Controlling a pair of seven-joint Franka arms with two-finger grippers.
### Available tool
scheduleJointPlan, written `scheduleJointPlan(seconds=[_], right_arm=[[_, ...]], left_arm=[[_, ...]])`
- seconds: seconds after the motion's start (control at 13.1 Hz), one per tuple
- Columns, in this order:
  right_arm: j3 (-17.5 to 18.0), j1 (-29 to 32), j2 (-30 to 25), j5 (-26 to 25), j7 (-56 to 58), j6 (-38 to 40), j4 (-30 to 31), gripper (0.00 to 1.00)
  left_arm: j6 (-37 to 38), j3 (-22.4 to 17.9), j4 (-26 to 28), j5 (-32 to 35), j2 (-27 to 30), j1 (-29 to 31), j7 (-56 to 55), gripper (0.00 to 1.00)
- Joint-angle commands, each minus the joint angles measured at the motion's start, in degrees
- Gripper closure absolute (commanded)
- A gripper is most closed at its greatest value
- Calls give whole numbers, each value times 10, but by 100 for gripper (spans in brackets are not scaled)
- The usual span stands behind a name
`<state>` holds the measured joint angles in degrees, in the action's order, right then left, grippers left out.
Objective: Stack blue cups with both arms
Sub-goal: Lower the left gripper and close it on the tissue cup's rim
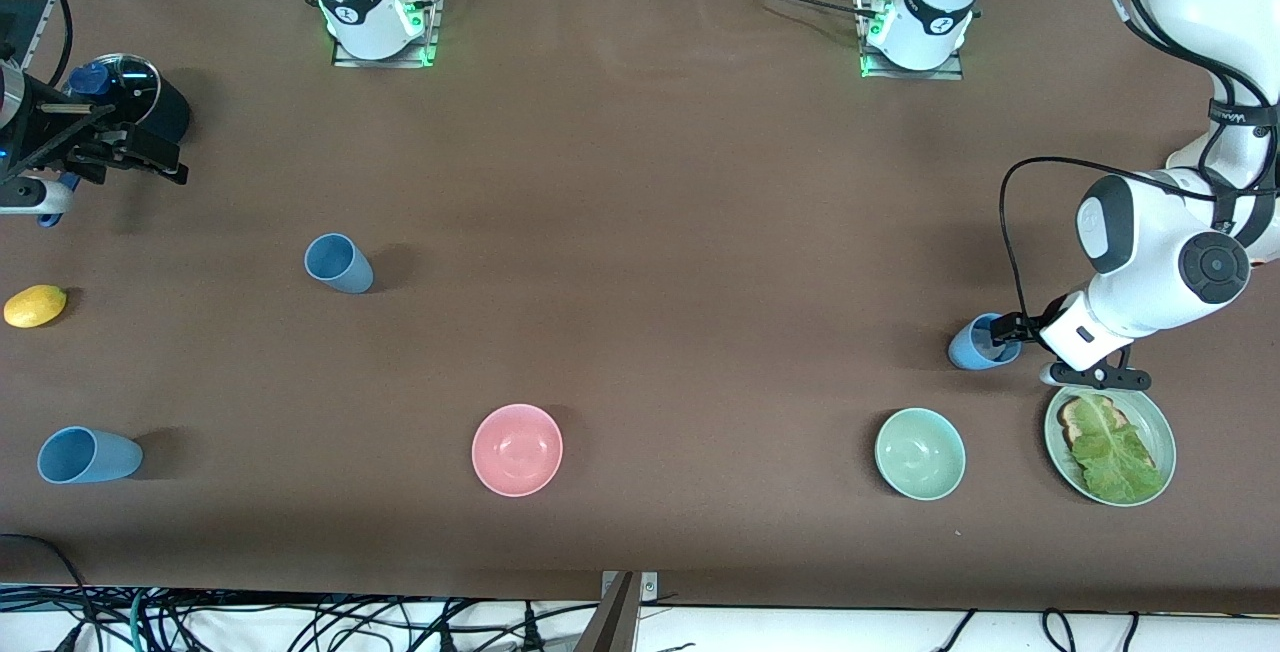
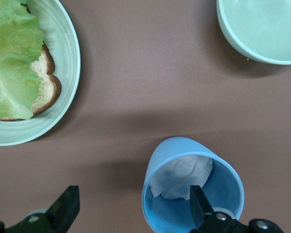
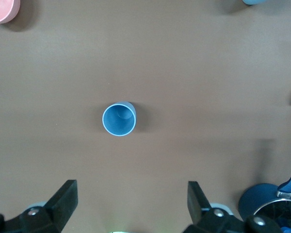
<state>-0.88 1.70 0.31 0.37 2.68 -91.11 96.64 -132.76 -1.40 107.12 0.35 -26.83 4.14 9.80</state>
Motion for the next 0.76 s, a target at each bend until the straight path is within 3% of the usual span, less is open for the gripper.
scheduleJointPlan(seconds=[0.0,0.46,0.61,0.69], right_arm=[[7,6,-1,-7,-6,8,-3,0],[7,6,-1,-6,-6,8,-3,0],[7,5,-1,-6,-6,8,-3,0],[7,5,-1,-6,-6,8,-3,0]], left_arm=[[-29,2,36,5,18,1,11,0],[-74,2,39,1,-9,1,7,2],[-78,2,38,-8,-14,1,3,13],[-78,2,38,-8,-14,1,3,27]])
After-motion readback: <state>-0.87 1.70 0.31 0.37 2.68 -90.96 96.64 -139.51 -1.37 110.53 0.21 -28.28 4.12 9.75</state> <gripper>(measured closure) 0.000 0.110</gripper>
